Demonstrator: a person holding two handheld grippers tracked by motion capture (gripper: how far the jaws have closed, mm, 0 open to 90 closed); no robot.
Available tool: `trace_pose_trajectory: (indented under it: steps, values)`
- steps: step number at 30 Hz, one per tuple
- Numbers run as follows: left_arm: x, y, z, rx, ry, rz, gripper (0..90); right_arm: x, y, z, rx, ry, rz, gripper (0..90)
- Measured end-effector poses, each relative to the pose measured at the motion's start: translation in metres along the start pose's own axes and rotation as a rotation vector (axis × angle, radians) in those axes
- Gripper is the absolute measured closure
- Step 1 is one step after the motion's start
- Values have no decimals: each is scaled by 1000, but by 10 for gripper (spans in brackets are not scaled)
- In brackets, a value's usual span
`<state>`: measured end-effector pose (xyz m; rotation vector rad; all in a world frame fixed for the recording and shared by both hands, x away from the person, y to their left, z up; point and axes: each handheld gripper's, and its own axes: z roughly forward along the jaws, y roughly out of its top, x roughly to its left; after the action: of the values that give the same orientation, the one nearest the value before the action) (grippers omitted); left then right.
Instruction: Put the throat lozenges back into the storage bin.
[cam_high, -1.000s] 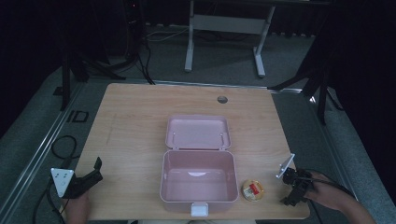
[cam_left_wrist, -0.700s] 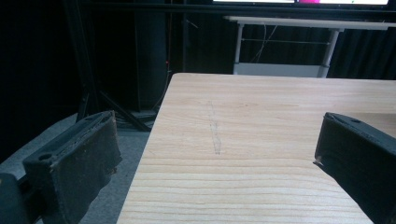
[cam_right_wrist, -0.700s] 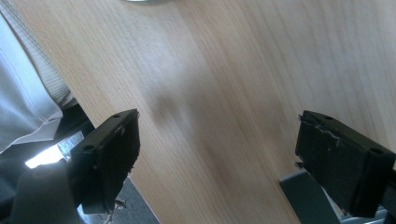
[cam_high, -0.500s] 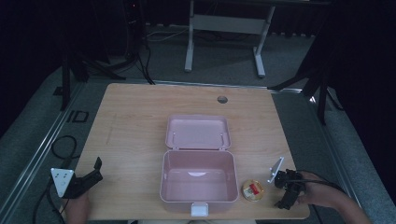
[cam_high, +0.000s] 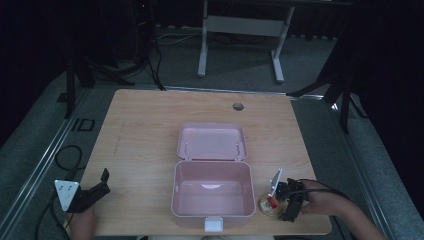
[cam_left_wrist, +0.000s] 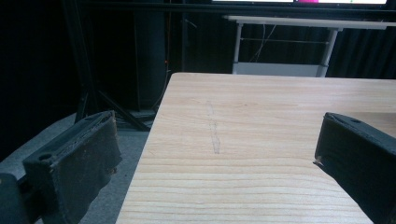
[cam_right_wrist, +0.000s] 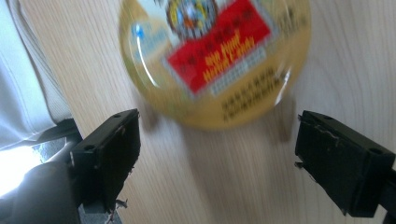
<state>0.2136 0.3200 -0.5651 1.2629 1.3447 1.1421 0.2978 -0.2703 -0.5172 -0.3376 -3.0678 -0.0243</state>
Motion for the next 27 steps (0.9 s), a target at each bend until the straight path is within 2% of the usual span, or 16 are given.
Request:
trace_pose_trajectory:
  steps: [10,12,13,14,16,22,27]
  values:
    - [0,0,0,-1,-2,-2,4,2,32,2,9,-7,-87,137]
    - [0,0,0,-2,-1,-2,3,2,33,2,11,-3,-86,141]
    - [0,0,0,-2,-2,-3,4,2,34,3,16,-11,-102,139]
    - [0,0,0,-1,-1,-3,4,4,35,4,15,-11,-86,144]
    - [0,0,0,-1,-2,-2,4,4,36,4,17,-10,-97,193]
    - [0,0,0,-1,-1,-4,4,5,35,-1,47,-16,-120,198]
    - [0,0,0,-2,-1,-4,3,5,31,-13,56,5,-78,199]
